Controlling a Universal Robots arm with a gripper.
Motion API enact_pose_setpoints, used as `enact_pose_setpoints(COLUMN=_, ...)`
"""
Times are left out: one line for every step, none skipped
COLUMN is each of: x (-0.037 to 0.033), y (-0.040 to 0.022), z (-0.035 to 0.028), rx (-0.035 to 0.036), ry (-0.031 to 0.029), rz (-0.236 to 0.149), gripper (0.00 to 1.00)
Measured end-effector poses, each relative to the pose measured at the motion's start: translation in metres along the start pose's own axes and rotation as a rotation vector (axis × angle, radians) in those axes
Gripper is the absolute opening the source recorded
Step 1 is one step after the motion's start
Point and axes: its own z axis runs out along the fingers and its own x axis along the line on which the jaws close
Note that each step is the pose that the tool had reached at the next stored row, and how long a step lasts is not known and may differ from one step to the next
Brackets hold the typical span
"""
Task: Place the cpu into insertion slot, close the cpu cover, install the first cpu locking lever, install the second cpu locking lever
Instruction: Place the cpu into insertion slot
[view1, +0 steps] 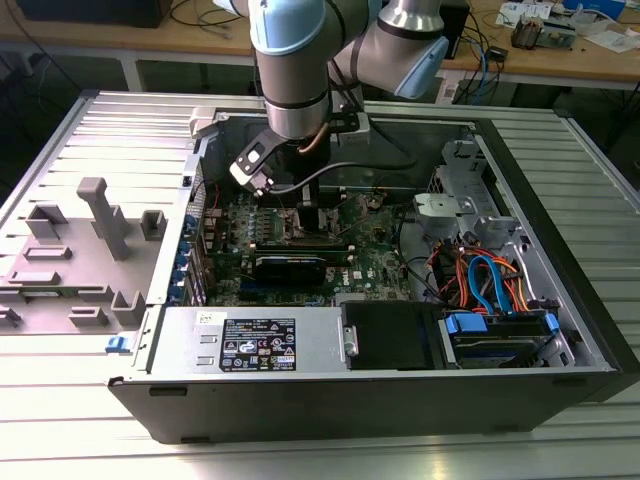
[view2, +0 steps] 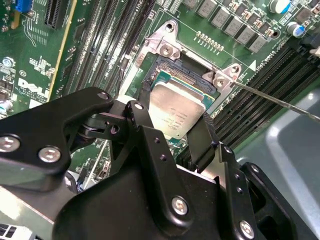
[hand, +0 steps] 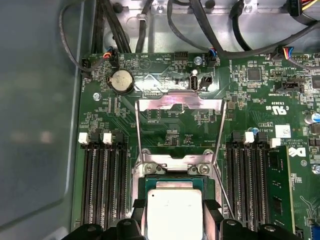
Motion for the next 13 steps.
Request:
enact_pose_setpoints(x=0.0000, y=-0.0001, z=0.0005, rx=0.0002, ry=-0.0040, rz=0.000, gripper=0.54)
enact_pose_setpoints(x=0.0000, y=-0.0001, z=0.0011, rx=0.0006, ry=-0.0078, rz=0.000, gripper=0.54)
enact_pose_setpoints(x=-0.0001, y=-0.0003, z=0.0023, rx=0.0012, ry=-0.0103, rz=-0.001, gripper=0.54)
enact_pose_setpoints(x=-0.0001, y=-0.0004, z=0.0031, rx=0.0022, ry=-0.0125, rz=-0.001, gripper=0.54)
enact_pose_setpoints(x=0.0000, y=-0.0005, z=0.0036, rx=0.0032, ry=-0.0126, rz=-0.001, gripper=0.54)
enact_pose_setpoints(x=0.0000, y=-0.0007, z=0.0043, rx=0.0054, ry=-0.0126, rz=-0.001, gripper=0.54)
enact_pose_setpoints(x=0.0000, y=-0.0007, z=0.0048, rx=0.0065, ry=-0.0125, rz=-0.001, gripper=0.54)
enact_pose_setpoints(x=-0.0001, y=-0.0007, z=0.0052, rx=0.0073, ry=-0.0126, rz=-0.001, gripper=0.54)
enact_pose_setpoints(x=-0.0001, y=-0.0008, z=0.0056, rx=0.0077, ry=-0.0126, rz=-0.001, gripper=0.54)
enact_pose_setpoints(x=-0.0001, y=-0.0008, z=0.0059, rx=0.0079, ry=-0.0125, rz=-0.001, gripper=0.54)
enact_pose_setpoints(x=-0.0001, y=-0.0007, z=0.0064, rx=0.0082, ry=-0.0124, rz=-0.001, gripper=0.54)
enact_pose_setpoints(x=0.0000, y=-0.0003, z=0.0072, rx=0.0087, ry=-0.0124, rz=-0.001, gripper=0.54)
enact_pose_setpoints(x=0.0001, y=-0.0002, z=0.0078, rx=0.0093, ry=-0.0128, rz=-0.001, gripper=0.54)
